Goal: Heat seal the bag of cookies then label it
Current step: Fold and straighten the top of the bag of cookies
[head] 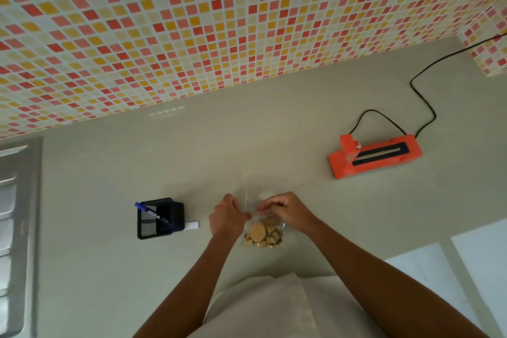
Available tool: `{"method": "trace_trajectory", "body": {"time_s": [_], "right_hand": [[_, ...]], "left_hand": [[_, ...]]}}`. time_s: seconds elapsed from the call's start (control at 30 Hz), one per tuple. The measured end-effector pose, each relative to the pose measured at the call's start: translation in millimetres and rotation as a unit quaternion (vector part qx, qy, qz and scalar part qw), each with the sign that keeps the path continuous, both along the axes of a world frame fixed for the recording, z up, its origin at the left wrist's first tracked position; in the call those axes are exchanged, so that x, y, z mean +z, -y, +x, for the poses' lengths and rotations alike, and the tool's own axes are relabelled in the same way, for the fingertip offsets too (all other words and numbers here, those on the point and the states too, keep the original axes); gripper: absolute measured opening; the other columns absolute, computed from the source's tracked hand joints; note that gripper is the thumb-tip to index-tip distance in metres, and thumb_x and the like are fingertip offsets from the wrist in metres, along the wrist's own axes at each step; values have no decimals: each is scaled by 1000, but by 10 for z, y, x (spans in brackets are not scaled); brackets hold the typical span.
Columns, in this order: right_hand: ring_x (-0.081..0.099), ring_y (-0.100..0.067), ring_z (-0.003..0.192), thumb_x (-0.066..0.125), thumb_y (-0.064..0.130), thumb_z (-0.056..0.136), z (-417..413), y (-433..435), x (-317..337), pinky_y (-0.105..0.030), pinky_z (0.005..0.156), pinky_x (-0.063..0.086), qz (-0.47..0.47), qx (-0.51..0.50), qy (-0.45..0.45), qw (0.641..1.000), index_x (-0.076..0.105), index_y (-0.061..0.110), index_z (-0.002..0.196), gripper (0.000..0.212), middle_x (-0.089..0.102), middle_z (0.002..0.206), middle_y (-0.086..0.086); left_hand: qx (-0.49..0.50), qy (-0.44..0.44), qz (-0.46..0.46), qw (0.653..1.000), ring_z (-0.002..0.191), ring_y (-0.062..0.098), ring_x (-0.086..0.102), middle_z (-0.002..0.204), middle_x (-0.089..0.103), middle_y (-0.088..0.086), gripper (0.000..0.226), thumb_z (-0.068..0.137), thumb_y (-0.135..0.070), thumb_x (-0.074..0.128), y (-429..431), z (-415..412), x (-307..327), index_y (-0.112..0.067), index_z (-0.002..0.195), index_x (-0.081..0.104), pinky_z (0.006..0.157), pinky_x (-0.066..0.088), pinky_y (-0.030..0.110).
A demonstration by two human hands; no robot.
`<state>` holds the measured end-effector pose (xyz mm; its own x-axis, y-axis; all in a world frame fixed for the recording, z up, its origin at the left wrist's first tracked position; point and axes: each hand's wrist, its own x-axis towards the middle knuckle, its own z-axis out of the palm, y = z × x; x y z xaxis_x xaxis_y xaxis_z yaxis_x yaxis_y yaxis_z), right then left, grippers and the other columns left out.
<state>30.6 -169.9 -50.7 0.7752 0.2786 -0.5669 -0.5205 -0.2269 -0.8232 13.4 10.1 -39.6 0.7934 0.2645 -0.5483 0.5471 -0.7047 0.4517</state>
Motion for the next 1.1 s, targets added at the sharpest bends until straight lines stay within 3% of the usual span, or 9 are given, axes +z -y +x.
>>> {"method": "trace_trajectory", "body": {"time_s": [0.13,0.2,0.27,0.37,0.53,0.6,0.67,0.77,1.1], "right_hand": [[74,-31,97,44,-15,91,-8,45,-46,-28,85,60,55,-57,-38,996,74,-5,100,33,75,100,-22],[73,-31,100,42,-15,91,-24,70,-50,-30,87,60,81,-81,-55,992,72,-9,102,33,75,102,-23],[73,-31,101,41,-16,90,-17,92,-37,-33,90,59,107,-93,-70,987,70,-11,104,33,74,104,-24],[72,-33,103,37,-16,91,14,115,-29,-37,94,57,124,-109,-88,982,69,-13,106,36,73,106,-25],[69,-36,108,30,-10,94,25,118,-81,-45,100,52,143,-133,-119,974,67,-13,111,40,72,110,-26],[69,-36,109,30,-8,94,35,115,-87,-45,100,52,137,-126,-120,975,68,-11,111,41,72,111,-25],[68,-36,110,31,-8,93,50,116,-85,-43,100,52,135,-116,-122,976,68,-10,111,41,72,110,-26],[68,-36,111,30,-8,93,62,120,-85,-42,99,53,134,-110,-122,977,68,-9,111,42,72,111,-26],[70,-31,109,33,-8,97,172,243,-71,-36,95,57,95,-144,-35,984,68,-10,112,38,73,110,-24]], "left_hand": [[-31,16,10,999,63,22,55,70,60,-1,36,73,-35,82,-10,-20,2,-16,77,51,61,45,32],[-92,73,-1,993,61,24,56,68,60,2,26,77,-22,77,11,-43,-12,-15,75,52,58,44,32],[-205,157,-7,966,59,24,58,69,62,4,17,78,-2,69,41,-74,-63,-14,75,58,54,44,29],[-312,207,-13,927,70,22,66,82,71,3,33,70,11,66,39,-84,-162,-14,91,74,60,54,28],[-411,257,11,874,81,20,68,89,74,0,20,87,-22,58,-39,-115,-68,-19,96,76,66,56,33],[-454,232,66,858,90,19,67,99,72,-2,40,90,-49,44,-9,-179,18,-23,104,72,70,55,34],[-453,171,99,869,109,19,61,119,65,-2,59,89,-65,30,51,-231,91,-26,120,63,85,50,35],[-446,120,124,878,122,19,51,134,55,-3,69,88,-66,16,140,-277,131,-25,130,53,96,41,34],[-397,148,140,895,105,20,57,116,61,-2,65,89,-69,29,262,-385,102,-19,114,62,92,44,34]]}}
